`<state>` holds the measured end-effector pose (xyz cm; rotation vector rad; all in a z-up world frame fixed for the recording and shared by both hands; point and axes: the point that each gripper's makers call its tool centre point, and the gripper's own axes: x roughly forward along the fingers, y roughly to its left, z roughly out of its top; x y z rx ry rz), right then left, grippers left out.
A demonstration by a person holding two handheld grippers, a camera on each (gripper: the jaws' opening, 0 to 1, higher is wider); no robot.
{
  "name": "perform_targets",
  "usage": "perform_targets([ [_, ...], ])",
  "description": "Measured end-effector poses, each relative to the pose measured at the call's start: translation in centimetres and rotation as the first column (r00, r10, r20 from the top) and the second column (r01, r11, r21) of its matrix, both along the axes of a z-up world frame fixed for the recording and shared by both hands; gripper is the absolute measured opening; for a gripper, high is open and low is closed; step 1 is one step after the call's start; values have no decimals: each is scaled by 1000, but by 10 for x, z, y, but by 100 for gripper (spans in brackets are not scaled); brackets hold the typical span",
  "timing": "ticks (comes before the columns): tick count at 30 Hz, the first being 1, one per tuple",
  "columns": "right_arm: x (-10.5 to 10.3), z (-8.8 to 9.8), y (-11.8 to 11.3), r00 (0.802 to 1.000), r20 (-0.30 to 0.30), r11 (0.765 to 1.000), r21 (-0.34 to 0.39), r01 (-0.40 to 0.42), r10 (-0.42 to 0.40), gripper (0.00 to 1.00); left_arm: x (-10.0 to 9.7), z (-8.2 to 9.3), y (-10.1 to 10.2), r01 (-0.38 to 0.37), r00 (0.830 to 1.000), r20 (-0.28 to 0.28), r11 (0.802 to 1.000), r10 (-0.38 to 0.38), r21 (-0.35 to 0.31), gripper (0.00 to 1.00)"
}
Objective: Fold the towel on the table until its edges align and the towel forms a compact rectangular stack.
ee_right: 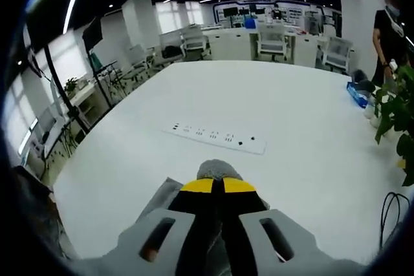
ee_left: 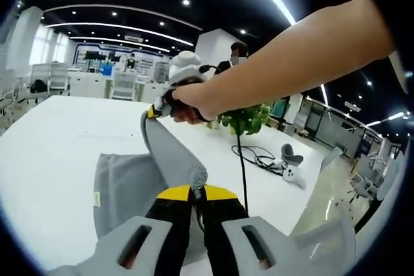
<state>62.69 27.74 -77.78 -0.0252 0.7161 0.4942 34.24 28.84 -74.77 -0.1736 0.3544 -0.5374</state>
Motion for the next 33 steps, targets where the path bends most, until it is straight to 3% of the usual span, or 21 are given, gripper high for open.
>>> perform_targets([
  [7,-2,-7,19,999,-1,999,-21,-49,49,0,-4,-10,9,-18,1000,-23,1000,19,16,5],
  [15,9,-17,37,997,-11,997,-16,-72,72,0,-5,-19,24,-46,998,-46,998,48,39,5],
  [33,4,-27,70,992,-13,992,-17,-126,126,0,-9,-34,47,-97,991,-89,993,103,66,5],
])
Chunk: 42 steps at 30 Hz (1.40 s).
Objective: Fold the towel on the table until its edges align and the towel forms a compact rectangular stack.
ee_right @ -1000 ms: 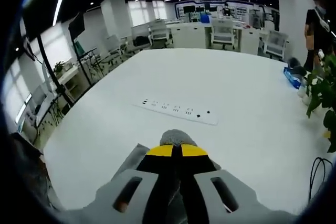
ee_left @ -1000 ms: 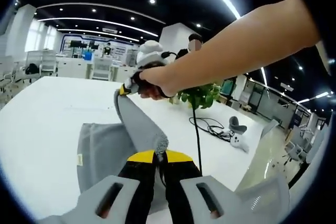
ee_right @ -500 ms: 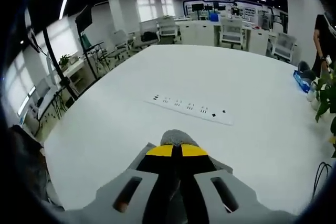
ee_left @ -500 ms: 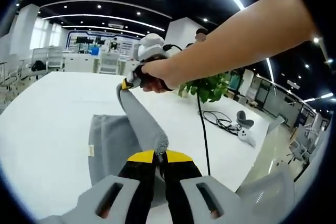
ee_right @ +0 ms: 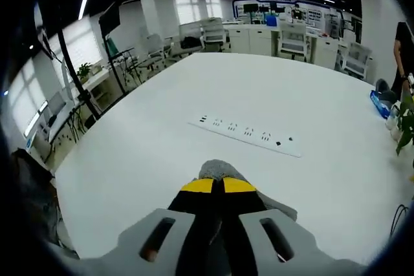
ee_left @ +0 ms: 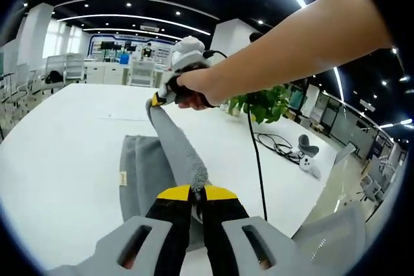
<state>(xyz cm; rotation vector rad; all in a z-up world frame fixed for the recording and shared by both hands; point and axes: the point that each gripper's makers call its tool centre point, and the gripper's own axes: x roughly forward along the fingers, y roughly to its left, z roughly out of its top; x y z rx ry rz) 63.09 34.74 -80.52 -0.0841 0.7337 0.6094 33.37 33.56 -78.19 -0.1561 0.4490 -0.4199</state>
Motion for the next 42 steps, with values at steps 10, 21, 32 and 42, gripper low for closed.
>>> perform_targets([
  [10,1,-12,14,1000,-9,1000,-5,-30,30,0,-3,-15,9,-20,999,-51,1000,21,16,5],
  [21,-5,-27,24,998,-18,998,-26,-60,59,0,-6,-40,24,-28,991,-132,999,33,44,6],
  [32,-9,-46,34,997,-27,995,-57,-80,79,0,-11,-70,31,12,970,-244,995,13,102,6],
  [42,-10,-65,41,995,-37,992,-78,-96,93,1,-14,-89,42,-38,941,-333,997,59,67,7],
])
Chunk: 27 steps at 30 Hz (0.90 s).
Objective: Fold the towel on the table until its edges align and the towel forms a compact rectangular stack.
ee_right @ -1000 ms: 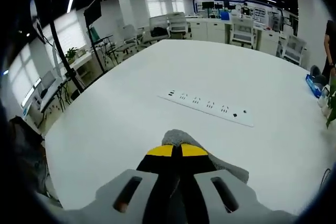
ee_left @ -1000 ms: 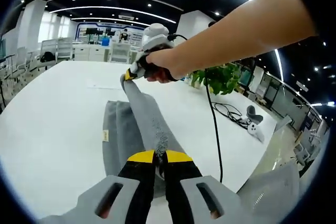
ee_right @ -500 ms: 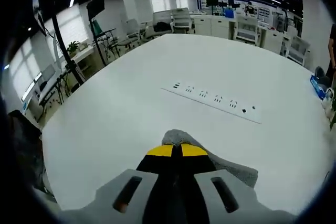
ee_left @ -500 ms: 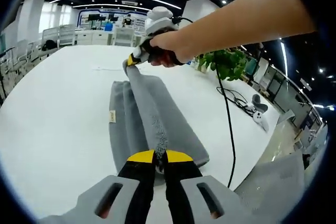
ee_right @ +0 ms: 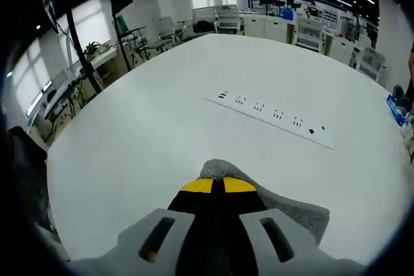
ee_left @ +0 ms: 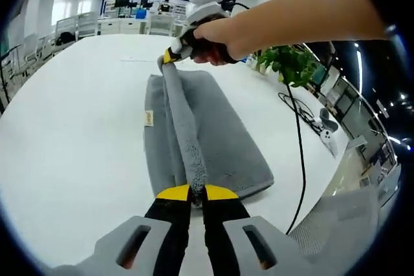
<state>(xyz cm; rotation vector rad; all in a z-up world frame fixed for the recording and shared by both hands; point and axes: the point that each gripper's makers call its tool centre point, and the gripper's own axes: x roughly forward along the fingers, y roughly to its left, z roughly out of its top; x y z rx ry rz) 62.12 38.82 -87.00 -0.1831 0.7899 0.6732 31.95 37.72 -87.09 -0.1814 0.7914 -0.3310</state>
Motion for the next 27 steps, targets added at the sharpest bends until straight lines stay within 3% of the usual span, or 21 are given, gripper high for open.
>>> perform_targets([
  [7,-5,-5,1,1000,2,1000,-14,-16,16,1,-3,-17,12,-51,997,-60,998,50,-27,7],
  [15,-4,-11,10,998,18,998,-20,-61,61,2,-7,-24,14,-68,993,-99,997,64,-41,7],
  [19,-9,-11,16,995,19,995,-1,-96,96,7,-8,-24,17,-81,992,-101,996,77,-35,12],
  [21,-6,-10,15,995,35,996,0,-92,92,12,-9,-25,22,-94,991,-97,996,93,-4,21],
  [27,-7,-5,7,997,44,998,35,-57,56,18,-4,-17,28,-132,989,-62,991,131,-13,22],
])
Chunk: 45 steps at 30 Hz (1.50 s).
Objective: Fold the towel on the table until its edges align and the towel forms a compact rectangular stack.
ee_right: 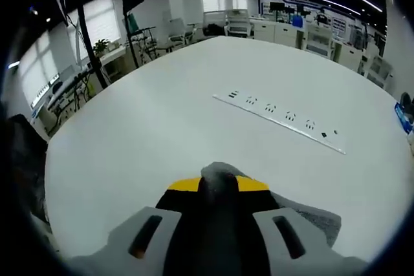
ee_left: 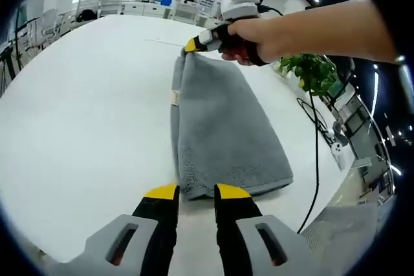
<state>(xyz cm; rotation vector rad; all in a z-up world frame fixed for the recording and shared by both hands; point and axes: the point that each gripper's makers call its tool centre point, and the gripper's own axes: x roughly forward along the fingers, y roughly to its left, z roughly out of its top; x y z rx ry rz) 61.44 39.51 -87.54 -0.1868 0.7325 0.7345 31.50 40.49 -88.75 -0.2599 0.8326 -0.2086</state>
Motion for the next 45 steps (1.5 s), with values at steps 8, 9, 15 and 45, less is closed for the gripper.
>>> perform_targets([
  [8,-2,7,-8,1000,10,1000,23,18,-19,19,8,10,-5,10,999,44,1000,-10,8,23],
  [9,-3,8,-9,1000,15,1000,19,16,-16,18,8,11,-7,13,999,46,1000,-13,6,23],
  [15,-3,16,-11,999,41,999,52,5,-7,18,10,13,-9,16,998,55,1000,-17,1,22],
  [45,-13,-25,15,991,-86,994,-10,-105,104,14,18,9,5,-11,999,51,1000,11,3,22],
])
